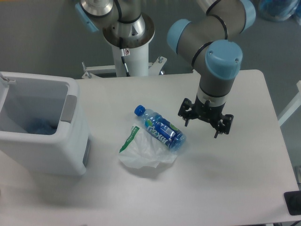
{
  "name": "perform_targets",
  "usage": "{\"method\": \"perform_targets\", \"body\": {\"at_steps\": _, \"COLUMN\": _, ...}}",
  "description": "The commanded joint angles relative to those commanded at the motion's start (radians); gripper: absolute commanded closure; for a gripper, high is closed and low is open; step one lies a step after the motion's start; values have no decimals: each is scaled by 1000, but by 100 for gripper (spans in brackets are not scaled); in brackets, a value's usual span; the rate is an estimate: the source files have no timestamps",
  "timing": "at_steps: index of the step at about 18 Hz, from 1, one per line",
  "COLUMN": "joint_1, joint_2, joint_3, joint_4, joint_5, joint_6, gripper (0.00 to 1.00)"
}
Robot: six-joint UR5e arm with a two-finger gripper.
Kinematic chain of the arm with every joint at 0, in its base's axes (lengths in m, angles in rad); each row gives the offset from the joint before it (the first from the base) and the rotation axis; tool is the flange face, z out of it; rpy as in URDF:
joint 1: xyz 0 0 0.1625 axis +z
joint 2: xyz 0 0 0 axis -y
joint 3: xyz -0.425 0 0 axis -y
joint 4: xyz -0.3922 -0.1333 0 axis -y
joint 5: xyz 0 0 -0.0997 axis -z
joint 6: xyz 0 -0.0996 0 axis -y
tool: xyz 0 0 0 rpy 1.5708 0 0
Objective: Place the trash in the trash can
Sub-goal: 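Move the gripper toward the white plastic bag beside the bottle, then lower the gripper onto the white plastic bag and close on it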
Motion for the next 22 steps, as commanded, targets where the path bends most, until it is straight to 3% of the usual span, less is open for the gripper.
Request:
{"method": "perform_targets", "body": {"at_steps": 4, "joint_1": -61, "joint_2": -46, "joint_3": 6, "joint_4": 43, "joint_5": 8, "joint_6": 0, "gripper": 0}}
{"method": "perform_targets", "body": {"at_steps": 14, "joint_1": -195, "joint_2": -153, "joint_3": 38, "joint_4": 36, "joint_5": 17, "joint_6": 14, "gripper": 0}}
{"method": "perform_targets", "body": {"at_steps": 22, "joint_1": -249, "joint_2": -175, "joint_3": 29, "joint_4": 36, "joint_5": 26, "joint_6": 6, "gripper": 0}}
